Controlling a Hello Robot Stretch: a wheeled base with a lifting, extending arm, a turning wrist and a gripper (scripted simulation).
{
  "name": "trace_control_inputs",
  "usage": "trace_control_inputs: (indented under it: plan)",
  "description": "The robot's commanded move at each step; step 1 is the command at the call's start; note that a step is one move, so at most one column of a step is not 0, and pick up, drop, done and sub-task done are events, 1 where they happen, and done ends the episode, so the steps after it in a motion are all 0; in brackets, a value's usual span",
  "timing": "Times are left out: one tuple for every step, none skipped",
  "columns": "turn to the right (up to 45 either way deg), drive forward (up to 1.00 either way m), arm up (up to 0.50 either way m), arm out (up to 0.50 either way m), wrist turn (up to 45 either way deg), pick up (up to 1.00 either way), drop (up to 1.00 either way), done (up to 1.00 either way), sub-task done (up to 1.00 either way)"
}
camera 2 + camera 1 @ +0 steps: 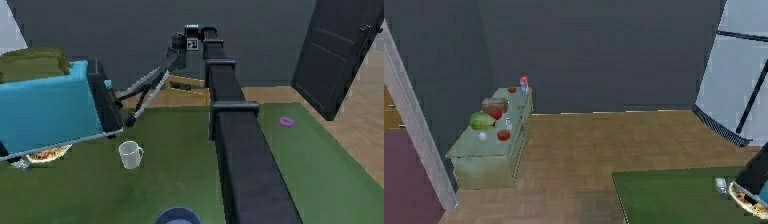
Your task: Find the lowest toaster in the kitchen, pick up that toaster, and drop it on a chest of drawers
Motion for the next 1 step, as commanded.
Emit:
trace_control_inputs:
  plan:
    - [0.0,0.00,0.00,-0.48,0.0,0.00,0.00,0.00,0.00]
